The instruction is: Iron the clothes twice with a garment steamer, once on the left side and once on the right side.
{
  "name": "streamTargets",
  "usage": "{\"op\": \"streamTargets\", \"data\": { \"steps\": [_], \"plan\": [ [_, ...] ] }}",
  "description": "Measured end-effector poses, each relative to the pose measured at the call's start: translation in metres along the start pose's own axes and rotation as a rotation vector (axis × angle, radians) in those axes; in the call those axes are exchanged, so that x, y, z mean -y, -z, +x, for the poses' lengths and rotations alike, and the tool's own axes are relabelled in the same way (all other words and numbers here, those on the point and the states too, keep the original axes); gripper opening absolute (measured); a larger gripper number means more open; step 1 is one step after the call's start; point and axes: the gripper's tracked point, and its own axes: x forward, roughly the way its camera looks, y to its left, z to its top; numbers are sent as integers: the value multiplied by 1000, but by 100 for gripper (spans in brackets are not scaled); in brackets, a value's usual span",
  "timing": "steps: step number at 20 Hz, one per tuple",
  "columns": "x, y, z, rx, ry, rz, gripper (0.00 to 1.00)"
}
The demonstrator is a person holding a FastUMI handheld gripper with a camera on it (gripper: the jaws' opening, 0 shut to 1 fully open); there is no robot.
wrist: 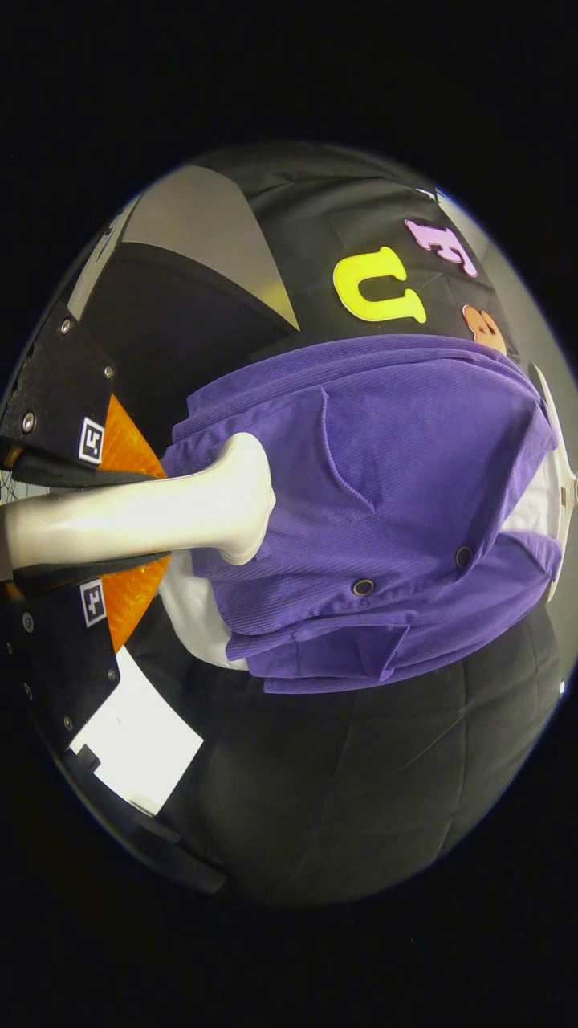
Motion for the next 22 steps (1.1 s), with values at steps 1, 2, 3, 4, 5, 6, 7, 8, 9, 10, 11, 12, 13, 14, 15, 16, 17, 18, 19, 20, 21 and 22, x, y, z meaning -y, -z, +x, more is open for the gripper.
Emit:
{"op": "streamTargets", "data": {
  "steps": [1, 2, 3, 4, 5, 6, 7, 8, 9, 10, 11, 12, 13, 14, 15, 16, 17, 18, 19, 20, 21, 22],
  "plan": [
    [4, 0, -3, 2, 7, -5, 38],
    [7, -2, -6, 5, 12, -7, 38],
    [10, -4, -10, 9, 11, -7, 38],
    [12, -8, -15, 15, 10, -5, 38],
    [15, -10, -19, 22, 8, -5, 38],
    [17, -14, -24, 27, 8, -6, 38],
    [20, -19, -31, 35, 8, -4, 38],
    [22, -25, -37, 45, 8, 1, 38],
    [23, -32, -44, 57, 6, 8, 38],
    [24, -40, -51, 74, 1, 11, 38],
    [25, -49, -58, 92, -5, 11, 38],
    [26, -57, -64, 109, -12, 8, 38],
    [28, -64, -70, 124, -17, 5, 38],
    [30, -71, -75, 137, -19, 3, 38],
    [33, -78, -80, 147, -22, 4, 38],
    [35, -85, -85, 156, -26, 9, 38],
    [36, -92, -90, 167, -34, 14, 38],
    [38, -98, -94, 177, -40, 20, 38],
    [40, -106, -98, 189, -44, 26, 38],
    [43, -114, -102, 198, -49, 31, 38],
    [45, -123, -106, 211, -54, 34, 38],
    [48, -133, -111, 225, -59, 39, 38]
  ]
}}
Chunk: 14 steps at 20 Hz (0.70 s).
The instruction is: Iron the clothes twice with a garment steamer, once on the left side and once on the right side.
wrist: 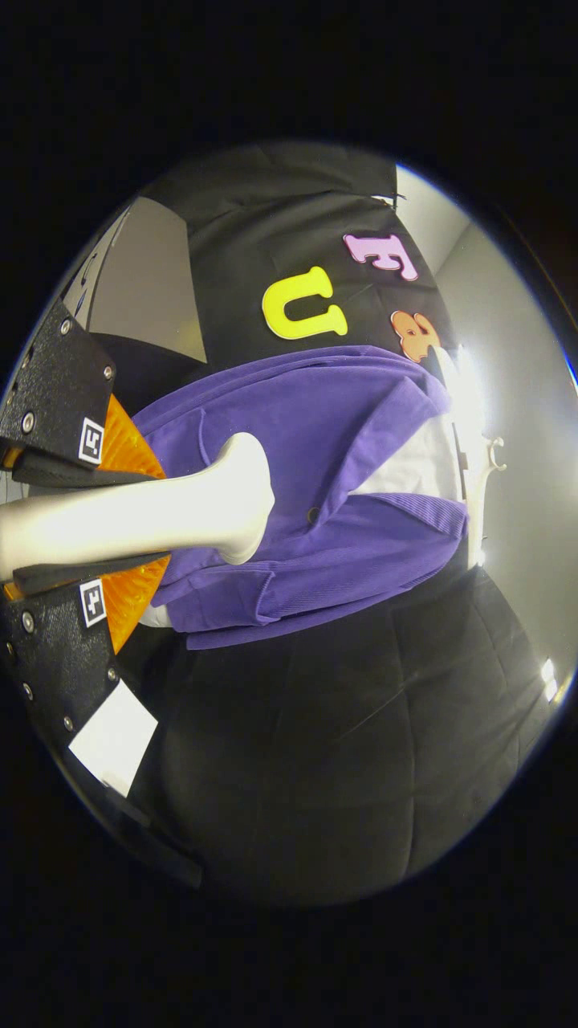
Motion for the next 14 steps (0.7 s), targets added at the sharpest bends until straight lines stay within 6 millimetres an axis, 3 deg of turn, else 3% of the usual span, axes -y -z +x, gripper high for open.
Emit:
{"op": "streamTargets", "data": {
  "steps": [5, 9, 14],
  "plan": [
    [12, -72, -10, 108, -15, 32, 38],
    [11, -127, -5, 206, -28, 78, 38],
    [9, -147, 20, 216, 5, 56, 37]
  ]
}}
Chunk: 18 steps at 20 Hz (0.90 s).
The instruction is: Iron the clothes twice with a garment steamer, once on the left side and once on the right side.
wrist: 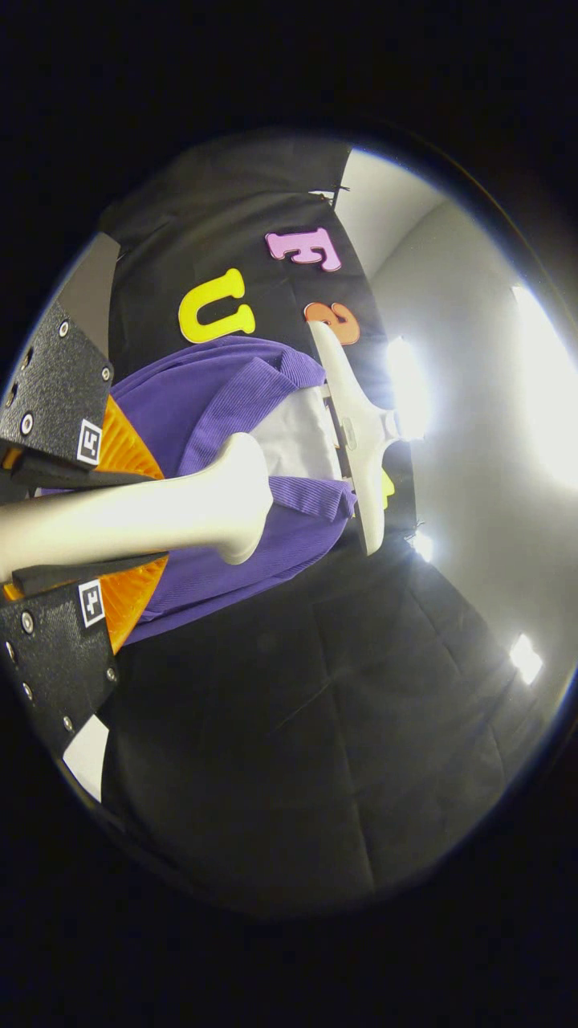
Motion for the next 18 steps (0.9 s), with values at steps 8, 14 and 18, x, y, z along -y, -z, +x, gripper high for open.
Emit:
{"op": "streamTargets", "data": {
  "steps": [8, 14, 18],
  "plan": [
    [-4, -22, 46, 68, 54, 16, 37],
    [-1, -22, 79, 90, 85, 5, 37],
    [5, -9, 87, 73, 108, -24, 37]
  ]
}}
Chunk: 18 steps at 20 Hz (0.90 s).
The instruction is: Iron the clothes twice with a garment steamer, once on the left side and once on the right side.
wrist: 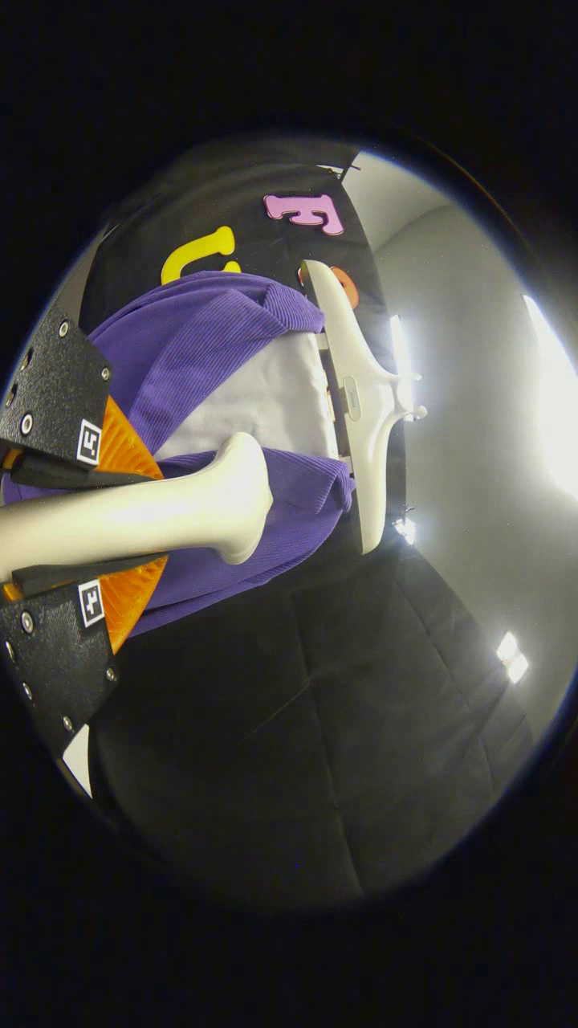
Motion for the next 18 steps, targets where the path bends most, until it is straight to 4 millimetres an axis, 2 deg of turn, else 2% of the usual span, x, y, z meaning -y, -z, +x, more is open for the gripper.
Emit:
{"op": "streamTargets", "data": {
  "steps": [9, 13, 18],
  "plan": [
    [19, 48, 4, -84, 33, -8, 37],
    [37, 77, -14, -126, 38, -37, 37],
    [59, 105, -18, -179, 70, -50, 37]
  ]
}}
